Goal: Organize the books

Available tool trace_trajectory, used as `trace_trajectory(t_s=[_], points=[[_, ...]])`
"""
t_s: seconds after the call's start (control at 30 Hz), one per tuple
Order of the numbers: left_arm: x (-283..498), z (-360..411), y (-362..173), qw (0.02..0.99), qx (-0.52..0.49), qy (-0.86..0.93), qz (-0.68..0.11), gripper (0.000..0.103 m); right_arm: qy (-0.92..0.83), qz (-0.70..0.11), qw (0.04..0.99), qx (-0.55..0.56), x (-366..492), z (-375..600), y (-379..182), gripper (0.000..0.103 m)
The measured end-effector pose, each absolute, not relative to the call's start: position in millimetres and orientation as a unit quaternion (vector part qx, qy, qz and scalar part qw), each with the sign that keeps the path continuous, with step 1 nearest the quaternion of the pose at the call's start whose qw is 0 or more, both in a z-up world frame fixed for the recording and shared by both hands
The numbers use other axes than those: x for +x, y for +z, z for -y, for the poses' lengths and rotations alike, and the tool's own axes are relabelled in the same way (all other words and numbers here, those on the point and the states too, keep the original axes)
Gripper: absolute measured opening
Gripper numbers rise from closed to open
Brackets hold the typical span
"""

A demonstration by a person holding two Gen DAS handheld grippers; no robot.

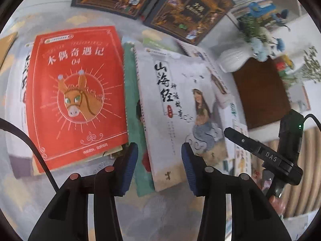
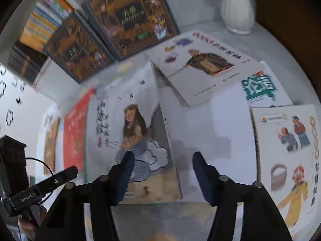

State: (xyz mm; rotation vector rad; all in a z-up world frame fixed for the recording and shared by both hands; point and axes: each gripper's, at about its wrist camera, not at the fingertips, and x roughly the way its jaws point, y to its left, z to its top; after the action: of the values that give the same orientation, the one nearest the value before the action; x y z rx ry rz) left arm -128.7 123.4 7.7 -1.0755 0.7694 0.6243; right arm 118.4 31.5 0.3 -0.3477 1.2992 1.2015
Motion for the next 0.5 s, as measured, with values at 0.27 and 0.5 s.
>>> trace_trajectory(t_s=[0.27,0.5], points=[[-113.3,-107.4,1.8,0.733,-0.49,0.318,-0.349,0.041,0.561,-0.547,0.593,-0.188,111.1,-50.3,-14.0,0.039],[-112.6,-78.5,10.6,0.733,-0.492,0.313,-0.35,0.041,0.57,-0.543,0.578,-0.215,102.8,-21.1,-12.7,0.04]])
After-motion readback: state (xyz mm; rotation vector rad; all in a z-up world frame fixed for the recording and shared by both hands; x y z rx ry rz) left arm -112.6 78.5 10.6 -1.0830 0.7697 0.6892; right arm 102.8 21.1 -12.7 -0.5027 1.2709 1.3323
